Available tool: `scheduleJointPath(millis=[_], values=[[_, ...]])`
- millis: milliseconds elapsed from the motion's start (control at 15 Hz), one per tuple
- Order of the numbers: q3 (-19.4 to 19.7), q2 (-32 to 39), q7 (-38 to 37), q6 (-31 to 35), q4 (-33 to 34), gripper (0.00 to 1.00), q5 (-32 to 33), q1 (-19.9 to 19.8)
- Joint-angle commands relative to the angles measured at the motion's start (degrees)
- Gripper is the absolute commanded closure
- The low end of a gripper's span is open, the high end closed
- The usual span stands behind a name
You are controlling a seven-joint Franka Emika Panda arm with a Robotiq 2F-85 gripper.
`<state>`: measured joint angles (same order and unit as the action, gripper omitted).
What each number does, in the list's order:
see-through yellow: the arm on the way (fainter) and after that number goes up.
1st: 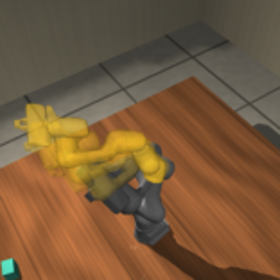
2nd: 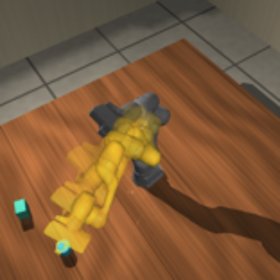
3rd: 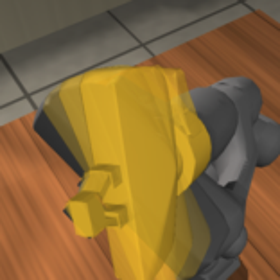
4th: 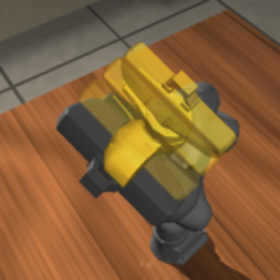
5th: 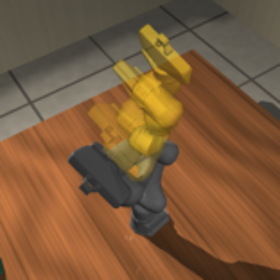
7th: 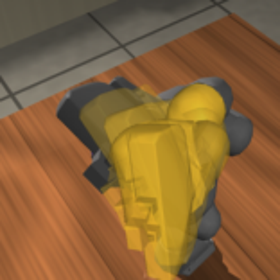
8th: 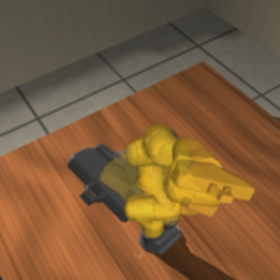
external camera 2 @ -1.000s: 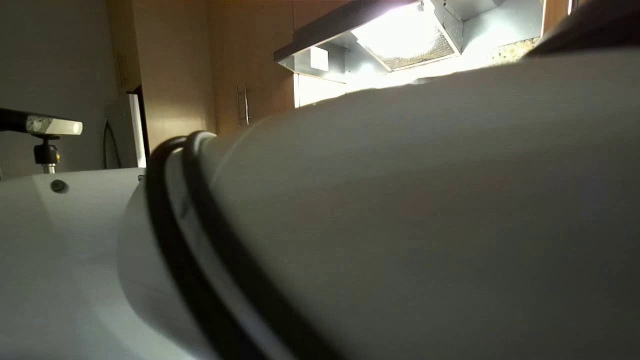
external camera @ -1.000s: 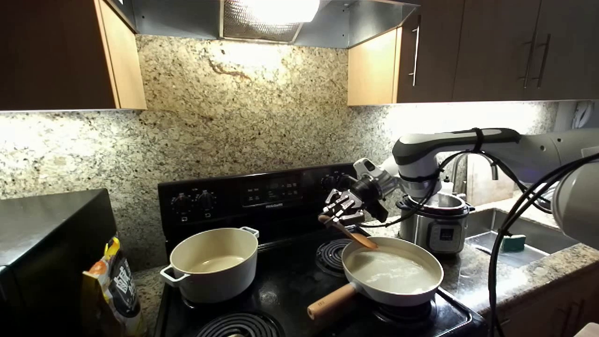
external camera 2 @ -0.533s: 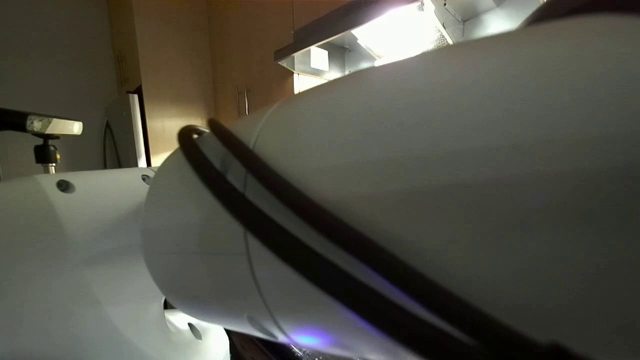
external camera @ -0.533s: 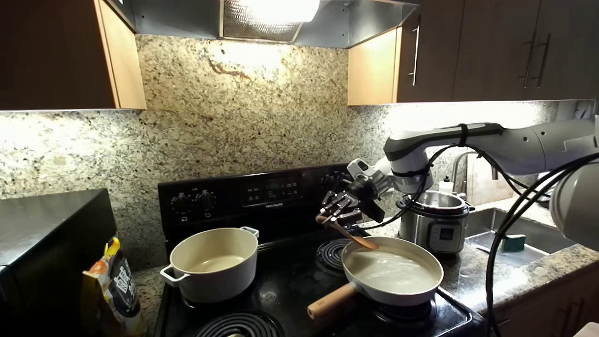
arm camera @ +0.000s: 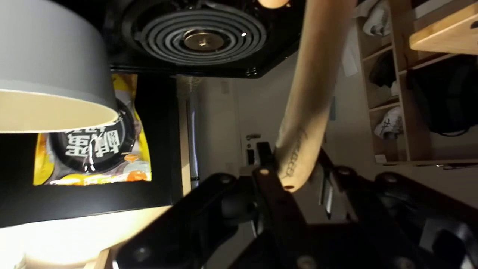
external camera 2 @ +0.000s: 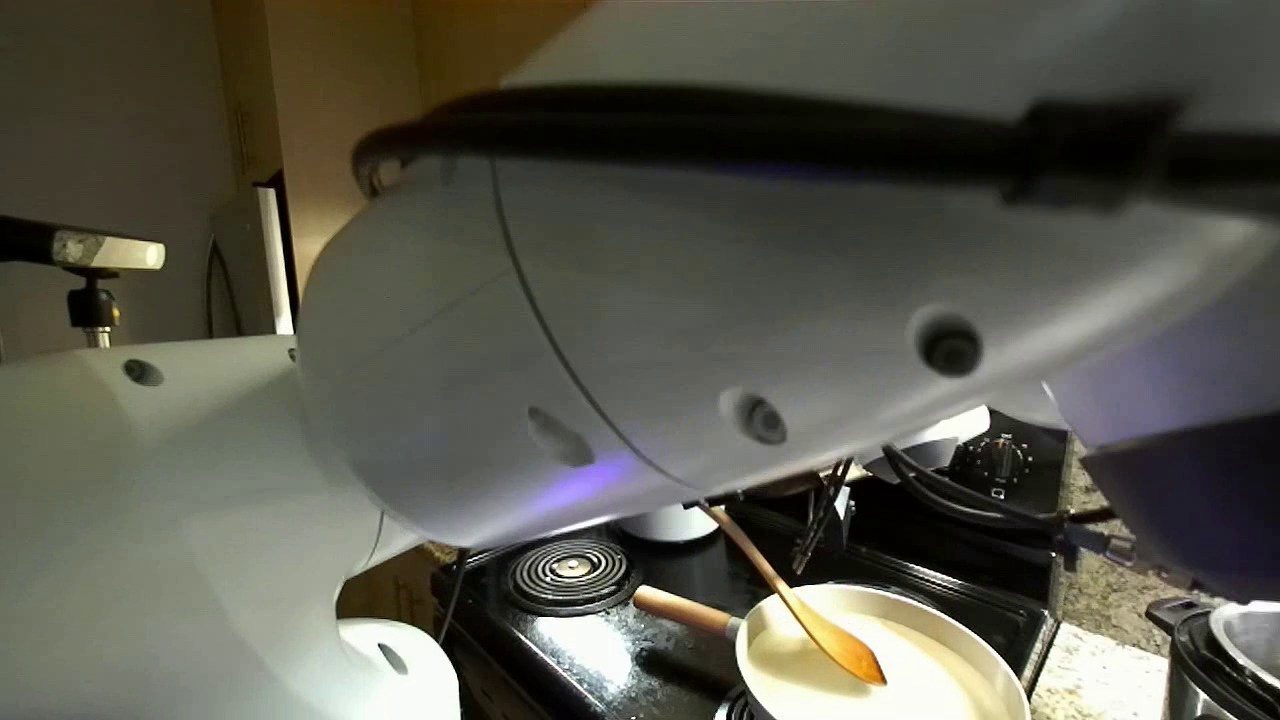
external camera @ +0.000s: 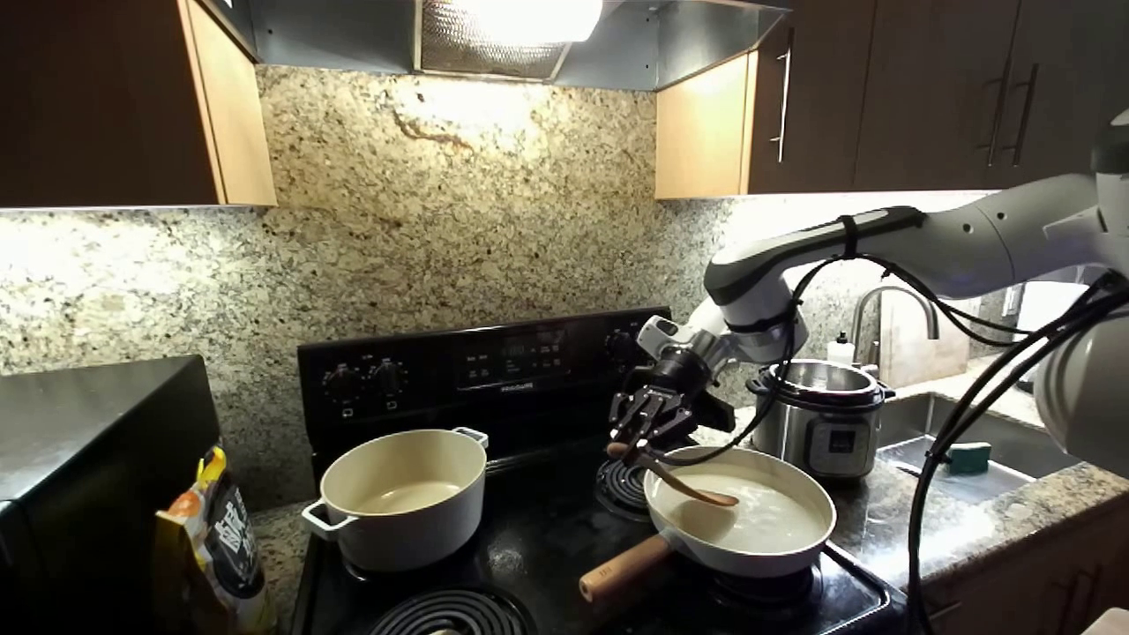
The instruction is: Stir the pan with the wooden spoon
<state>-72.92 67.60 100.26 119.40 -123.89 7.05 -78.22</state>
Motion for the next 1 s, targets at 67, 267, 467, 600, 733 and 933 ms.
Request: scheduleJointPath(millis=[67, 267, 467, 600, 733, 933], values=[[4.1, -10.0, -5.0, -5.7, 1.9, 0.88, -5.6, 6.6], [8.2, -15.2, -7.9, -8.9, 3.3, 0.88, -8.3, 11.1], [12.4, -21.4, -10.0, -11.2, 2.8, 0.88, -11.3, 14.1], [15.7, -25.8, -11.1, -12.9, 2.3, 0.88, -13.2, 17.0], [19.6, -30.0, -11.8, -14.8, 2.0, 0.58, -14.9, 20.6], [26.9, -35.7, -12.6, -17.7, 2.2, 0.34, -17.2, 27.8]])
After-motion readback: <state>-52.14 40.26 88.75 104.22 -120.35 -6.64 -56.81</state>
